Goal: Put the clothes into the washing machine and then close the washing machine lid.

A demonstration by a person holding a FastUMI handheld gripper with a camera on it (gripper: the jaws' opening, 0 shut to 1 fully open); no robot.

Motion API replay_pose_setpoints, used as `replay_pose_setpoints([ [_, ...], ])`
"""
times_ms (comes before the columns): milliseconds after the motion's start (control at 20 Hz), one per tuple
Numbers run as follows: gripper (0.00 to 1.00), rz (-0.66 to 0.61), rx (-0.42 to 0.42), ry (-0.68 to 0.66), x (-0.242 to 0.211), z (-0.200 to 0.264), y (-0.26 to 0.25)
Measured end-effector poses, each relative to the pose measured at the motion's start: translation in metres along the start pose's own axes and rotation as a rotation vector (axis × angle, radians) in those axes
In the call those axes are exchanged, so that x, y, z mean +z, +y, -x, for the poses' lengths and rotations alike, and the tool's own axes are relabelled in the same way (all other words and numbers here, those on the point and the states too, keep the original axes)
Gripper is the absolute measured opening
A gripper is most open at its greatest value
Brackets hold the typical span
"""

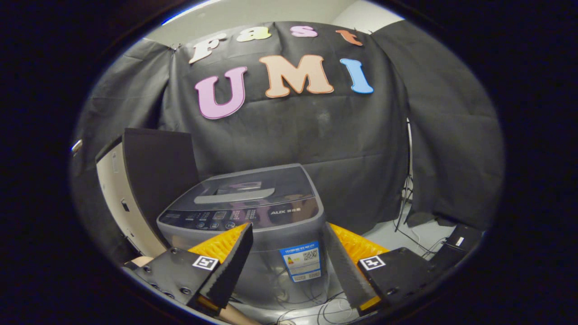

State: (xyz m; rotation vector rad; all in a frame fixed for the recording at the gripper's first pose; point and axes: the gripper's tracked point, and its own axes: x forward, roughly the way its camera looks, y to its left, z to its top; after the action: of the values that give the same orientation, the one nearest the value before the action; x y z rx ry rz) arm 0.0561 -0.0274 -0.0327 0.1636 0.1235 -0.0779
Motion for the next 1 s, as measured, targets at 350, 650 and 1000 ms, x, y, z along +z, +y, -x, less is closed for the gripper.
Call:
replay_pose_setpoints([
  [350,0.98,0.032,0.023,-0.019,0.004,0.016,0.006],
  [650,0.98,0.030,0.024,-0.031,0.006,0.036,0.006],
  [1000,0.98,0.034,0.033,-0.034,0.007,0.056,0.007],
])
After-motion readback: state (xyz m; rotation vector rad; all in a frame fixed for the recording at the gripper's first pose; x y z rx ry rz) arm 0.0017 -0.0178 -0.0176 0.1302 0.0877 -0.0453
